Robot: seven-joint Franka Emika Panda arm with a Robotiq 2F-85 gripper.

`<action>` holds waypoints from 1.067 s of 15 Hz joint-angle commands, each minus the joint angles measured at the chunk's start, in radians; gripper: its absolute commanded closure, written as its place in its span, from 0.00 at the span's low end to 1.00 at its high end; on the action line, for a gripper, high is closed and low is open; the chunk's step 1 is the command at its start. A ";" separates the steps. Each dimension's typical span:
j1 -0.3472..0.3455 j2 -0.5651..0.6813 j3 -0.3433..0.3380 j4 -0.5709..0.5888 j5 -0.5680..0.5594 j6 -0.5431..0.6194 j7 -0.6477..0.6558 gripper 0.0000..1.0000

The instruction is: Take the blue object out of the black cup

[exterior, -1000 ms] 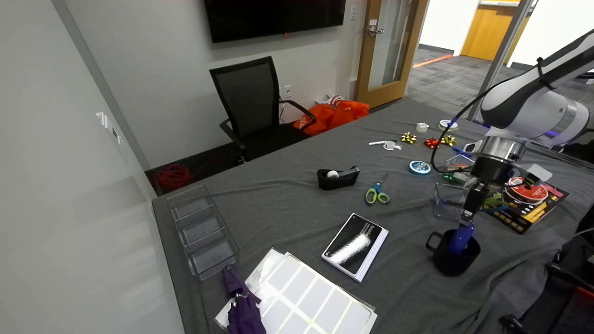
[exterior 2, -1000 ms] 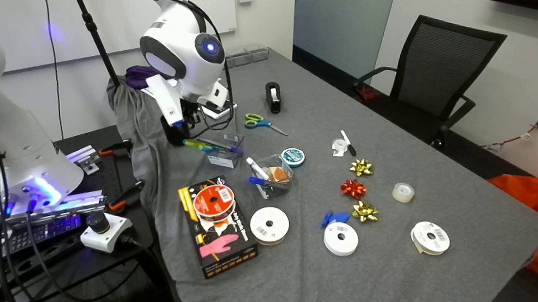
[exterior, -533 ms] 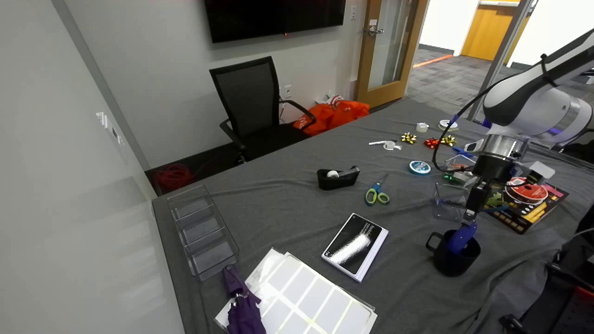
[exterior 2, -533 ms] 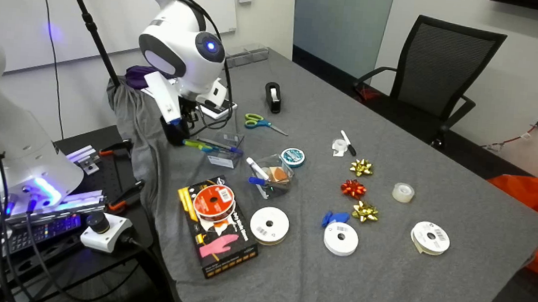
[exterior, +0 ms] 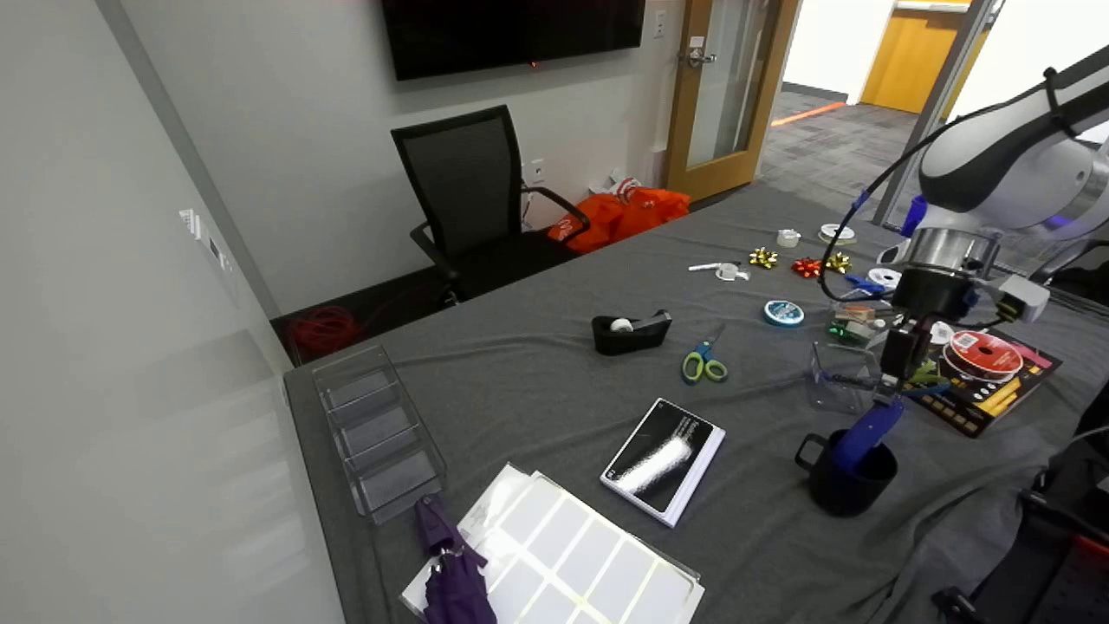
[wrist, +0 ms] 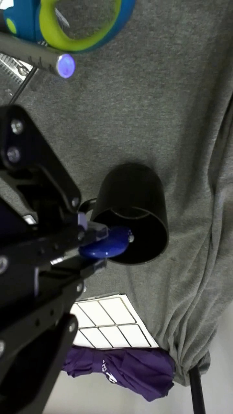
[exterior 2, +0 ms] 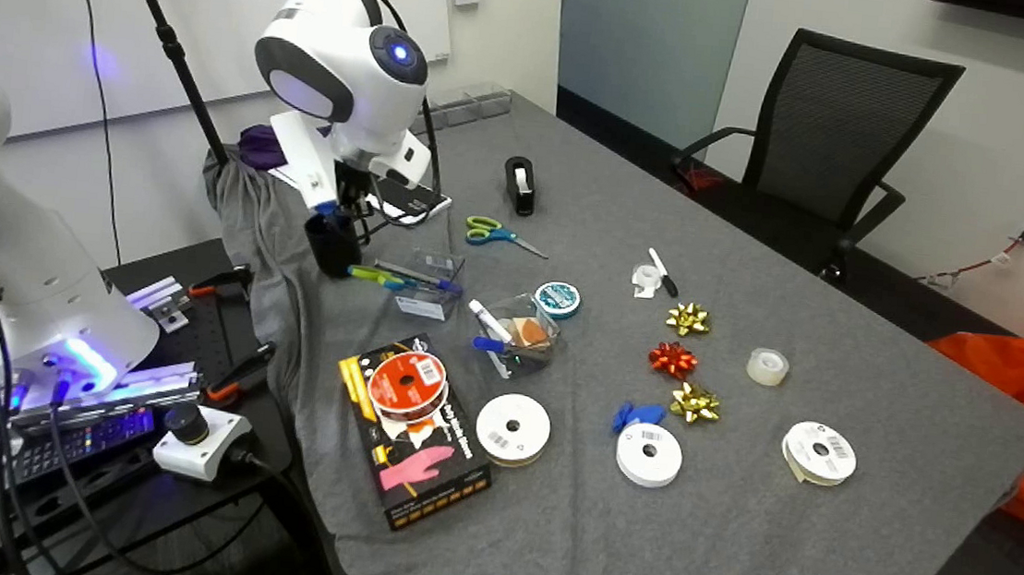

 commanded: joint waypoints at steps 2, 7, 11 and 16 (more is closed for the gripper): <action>-0.014 -0.079 -0.013 0.046 -0.033 -0.149 0.092 0.96; -0.011 -0.110 -0.030 0.150 -0.007 -0.304 0.198 0.96; -0.010 -0.091 -0.042 0.240 0.072 -0.336 0.253 0.96; -0.001 -0.003 -0.030 0.327 0.214 -0.191 0.325 0.96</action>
